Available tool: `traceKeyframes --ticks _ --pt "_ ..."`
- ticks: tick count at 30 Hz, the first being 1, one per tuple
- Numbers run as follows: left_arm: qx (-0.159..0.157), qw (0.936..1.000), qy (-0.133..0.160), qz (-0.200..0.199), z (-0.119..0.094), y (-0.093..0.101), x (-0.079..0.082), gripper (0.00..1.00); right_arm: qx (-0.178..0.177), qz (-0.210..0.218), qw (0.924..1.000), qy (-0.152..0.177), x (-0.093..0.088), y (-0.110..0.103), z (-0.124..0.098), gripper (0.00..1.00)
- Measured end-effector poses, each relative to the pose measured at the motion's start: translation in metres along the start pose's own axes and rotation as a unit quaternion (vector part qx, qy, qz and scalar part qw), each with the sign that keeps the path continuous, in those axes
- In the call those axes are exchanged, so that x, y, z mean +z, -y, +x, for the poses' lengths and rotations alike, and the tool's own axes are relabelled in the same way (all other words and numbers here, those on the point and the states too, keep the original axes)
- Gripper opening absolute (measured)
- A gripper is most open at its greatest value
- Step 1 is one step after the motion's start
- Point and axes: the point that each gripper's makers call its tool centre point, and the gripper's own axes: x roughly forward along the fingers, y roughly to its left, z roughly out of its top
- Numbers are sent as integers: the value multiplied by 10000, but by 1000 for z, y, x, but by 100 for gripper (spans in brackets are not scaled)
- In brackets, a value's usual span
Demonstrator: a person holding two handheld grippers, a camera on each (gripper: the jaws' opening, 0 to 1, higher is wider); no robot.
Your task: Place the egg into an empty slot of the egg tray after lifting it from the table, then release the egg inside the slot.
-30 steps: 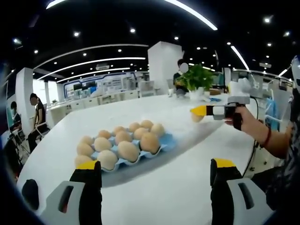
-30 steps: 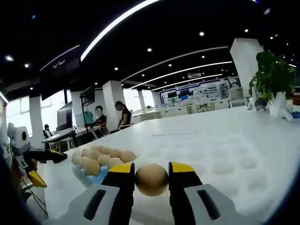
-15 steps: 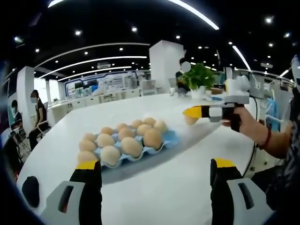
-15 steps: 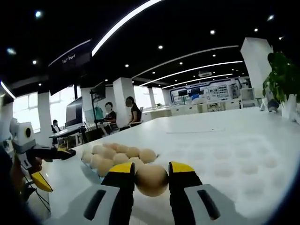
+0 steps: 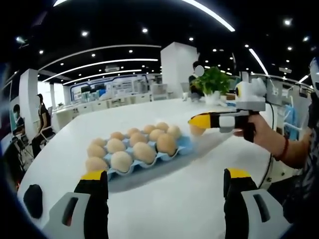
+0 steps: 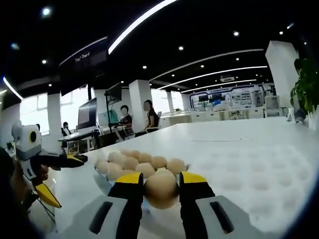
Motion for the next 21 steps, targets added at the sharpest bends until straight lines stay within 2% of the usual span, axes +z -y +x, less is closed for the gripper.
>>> traceKeyframes --ticks 4,9,15,21 --pt "-7 10000 -19 10 1 -1 -1 98 101 -38 9999 -18 -1 -8 6 29" --pt "-11 10000 -3 -9 0 -1 -2 98 211 -356 9991 -108 -7 -20 14 29" --pt "-22 10000 -2 -28 0 -2 -3 98 164 -806 9963 -249 -18 -27 20 29" --pt "-30 10000 -3 -41 1 -3 -3 98 184 -906 9953 -301 -24 -26 24 29"
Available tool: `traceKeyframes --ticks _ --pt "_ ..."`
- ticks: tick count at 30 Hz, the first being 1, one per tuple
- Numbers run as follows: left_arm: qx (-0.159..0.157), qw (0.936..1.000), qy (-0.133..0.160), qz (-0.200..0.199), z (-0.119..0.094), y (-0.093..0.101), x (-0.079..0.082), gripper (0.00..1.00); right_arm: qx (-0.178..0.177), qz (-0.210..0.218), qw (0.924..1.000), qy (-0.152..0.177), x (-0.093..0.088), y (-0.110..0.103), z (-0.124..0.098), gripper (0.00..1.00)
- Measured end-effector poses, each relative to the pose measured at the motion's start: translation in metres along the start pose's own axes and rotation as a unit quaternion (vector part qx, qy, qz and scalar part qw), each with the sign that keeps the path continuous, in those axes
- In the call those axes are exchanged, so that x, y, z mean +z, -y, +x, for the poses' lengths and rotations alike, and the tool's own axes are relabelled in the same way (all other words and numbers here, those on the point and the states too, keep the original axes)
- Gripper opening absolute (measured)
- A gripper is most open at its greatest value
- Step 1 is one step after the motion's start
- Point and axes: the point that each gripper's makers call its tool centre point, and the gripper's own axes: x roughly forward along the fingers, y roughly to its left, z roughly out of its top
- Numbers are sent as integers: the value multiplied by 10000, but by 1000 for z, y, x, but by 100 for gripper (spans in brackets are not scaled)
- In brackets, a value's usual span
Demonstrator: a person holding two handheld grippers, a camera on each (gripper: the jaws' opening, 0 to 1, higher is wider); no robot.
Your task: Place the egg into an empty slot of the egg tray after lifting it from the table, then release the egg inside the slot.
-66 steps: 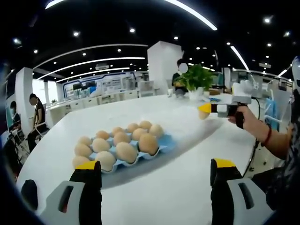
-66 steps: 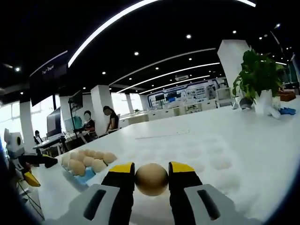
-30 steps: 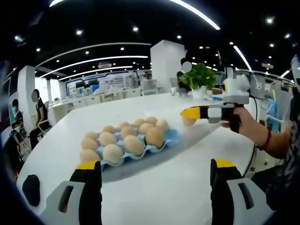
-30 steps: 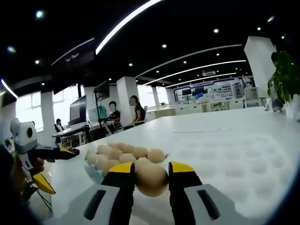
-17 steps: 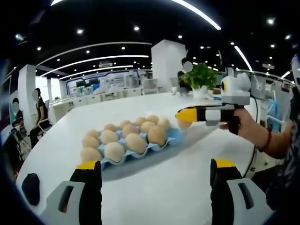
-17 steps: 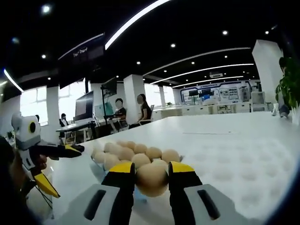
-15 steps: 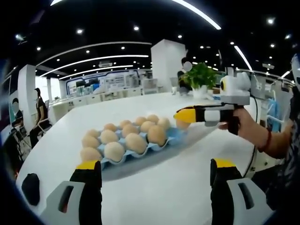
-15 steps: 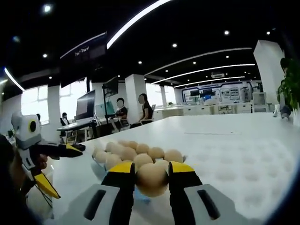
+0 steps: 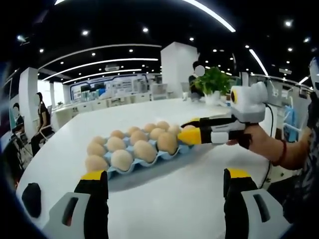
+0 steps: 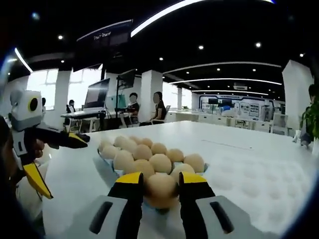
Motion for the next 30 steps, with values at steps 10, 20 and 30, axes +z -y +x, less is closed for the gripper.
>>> traceKeyframes --ticks 10,20,30 --pt "-55 10000 34 1 3 0 4 98 -135 -435 9990 -9 -5 0 3 30" --pt "-82 10000 13 22 5 2 3 98 -205 -384 9991 -17 -8 2 0 35" --pt "-54 10000 -39 38 8 3 2 98 -176 31 9998 -19 -7 13 -5 44"
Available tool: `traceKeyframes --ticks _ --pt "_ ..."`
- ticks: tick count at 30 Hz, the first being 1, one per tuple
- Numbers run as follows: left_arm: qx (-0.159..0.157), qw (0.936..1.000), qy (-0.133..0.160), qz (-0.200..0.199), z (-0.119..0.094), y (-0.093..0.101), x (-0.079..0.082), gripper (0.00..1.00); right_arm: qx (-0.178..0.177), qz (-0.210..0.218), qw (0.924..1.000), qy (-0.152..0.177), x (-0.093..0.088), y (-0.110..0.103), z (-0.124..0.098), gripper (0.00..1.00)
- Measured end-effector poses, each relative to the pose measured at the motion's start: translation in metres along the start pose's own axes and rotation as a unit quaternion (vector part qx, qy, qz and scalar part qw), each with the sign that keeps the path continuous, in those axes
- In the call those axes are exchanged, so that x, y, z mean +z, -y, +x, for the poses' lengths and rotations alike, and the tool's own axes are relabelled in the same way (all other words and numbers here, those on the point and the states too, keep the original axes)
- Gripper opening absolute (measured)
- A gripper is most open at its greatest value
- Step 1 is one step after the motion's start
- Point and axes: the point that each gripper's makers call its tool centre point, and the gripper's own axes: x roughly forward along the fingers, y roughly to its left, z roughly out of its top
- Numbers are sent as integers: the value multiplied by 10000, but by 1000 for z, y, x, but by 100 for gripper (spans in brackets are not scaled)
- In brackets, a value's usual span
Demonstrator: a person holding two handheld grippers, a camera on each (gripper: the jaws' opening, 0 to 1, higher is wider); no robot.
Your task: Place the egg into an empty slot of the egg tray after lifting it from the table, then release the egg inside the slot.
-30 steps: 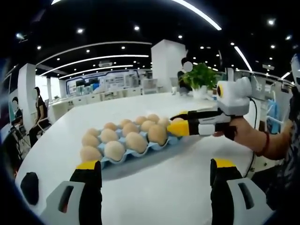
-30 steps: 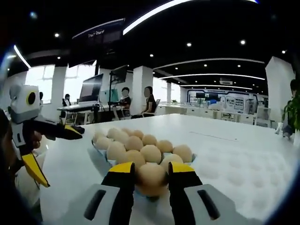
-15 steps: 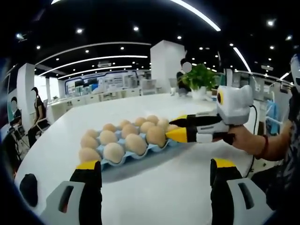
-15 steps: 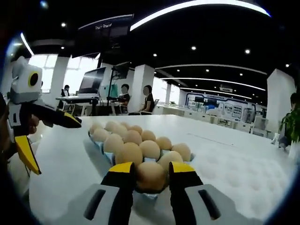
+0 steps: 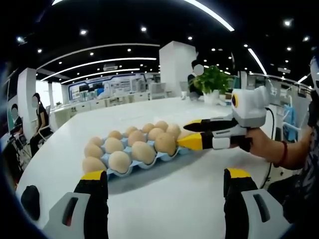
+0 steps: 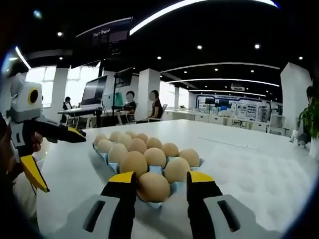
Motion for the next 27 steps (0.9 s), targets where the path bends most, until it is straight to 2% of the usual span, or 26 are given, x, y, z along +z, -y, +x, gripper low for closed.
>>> traceKeyframes --ticks 7,14,27 --pt "40 10000 13 -19 4 1 0 99 129 410 9991 49 6 8 -7 54" --pt "36 9999 -57 75 10 5 1 99 87 446 9990 -39 8 20 -18 60" --pt "34 10000 29 68 18 9 9 99 -146 318 9993 -125 9 47 -38 63"
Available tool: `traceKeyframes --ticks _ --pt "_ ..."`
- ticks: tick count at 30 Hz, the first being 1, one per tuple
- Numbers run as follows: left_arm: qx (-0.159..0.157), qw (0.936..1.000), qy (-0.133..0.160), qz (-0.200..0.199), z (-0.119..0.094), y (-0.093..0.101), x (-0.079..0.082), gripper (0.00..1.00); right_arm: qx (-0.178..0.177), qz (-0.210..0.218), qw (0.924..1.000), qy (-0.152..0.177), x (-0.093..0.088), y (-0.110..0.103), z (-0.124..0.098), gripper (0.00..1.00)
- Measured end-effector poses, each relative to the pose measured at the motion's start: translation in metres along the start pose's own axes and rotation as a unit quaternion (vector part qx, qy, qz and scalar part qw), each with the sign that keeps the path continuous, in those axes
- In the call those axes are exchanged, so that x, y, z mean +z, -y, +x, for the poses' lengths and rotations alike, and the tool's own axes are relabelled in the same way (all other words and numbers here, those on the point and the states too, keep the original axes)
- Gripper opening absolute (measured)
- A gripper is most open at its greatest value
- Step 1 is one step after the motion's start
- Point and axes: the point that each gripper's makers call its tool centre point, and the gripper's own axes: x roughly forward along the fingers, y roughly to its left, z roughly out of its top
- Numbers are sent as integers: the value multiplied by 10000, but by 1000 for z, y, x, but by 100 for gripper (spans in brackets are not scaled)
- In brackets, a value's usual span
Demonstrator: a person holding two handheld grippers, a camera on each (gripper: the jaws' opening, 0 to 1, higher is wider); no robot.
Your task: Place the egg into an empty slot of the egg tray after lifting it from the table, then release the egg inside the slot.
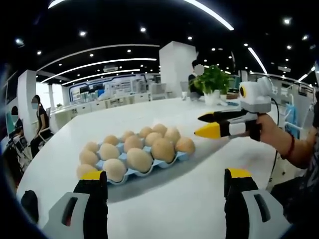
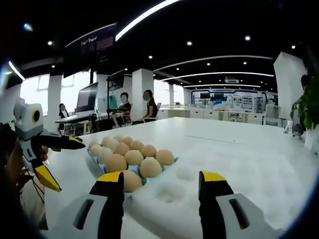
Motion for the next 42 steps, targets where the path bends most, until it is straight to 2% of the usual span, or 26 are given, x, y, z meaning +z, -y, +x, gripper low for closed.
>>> traceKeyframes --ticks 9,16,25,33,42 --pt "-5 10000 18 51 5 0 7 99 -82 -216 9996 -162 0 14 -21 66" --pt "-28 10000 67 68 9 2 13 99 -309 -215 9989 -270 -3 38 -36 68" --pt "-112 9998 99 96 20 9 20 99 -503 -431 9965 -512 -5 61 -63 74" --pt "-168 9996 87 199 28 12 26 99 -565 -596 9935 -786 -16 77 -91 77" --pt "-229 9994 62 247 33 18 28 99 -710 -787 9893 -1000 -25 88 -110 77"
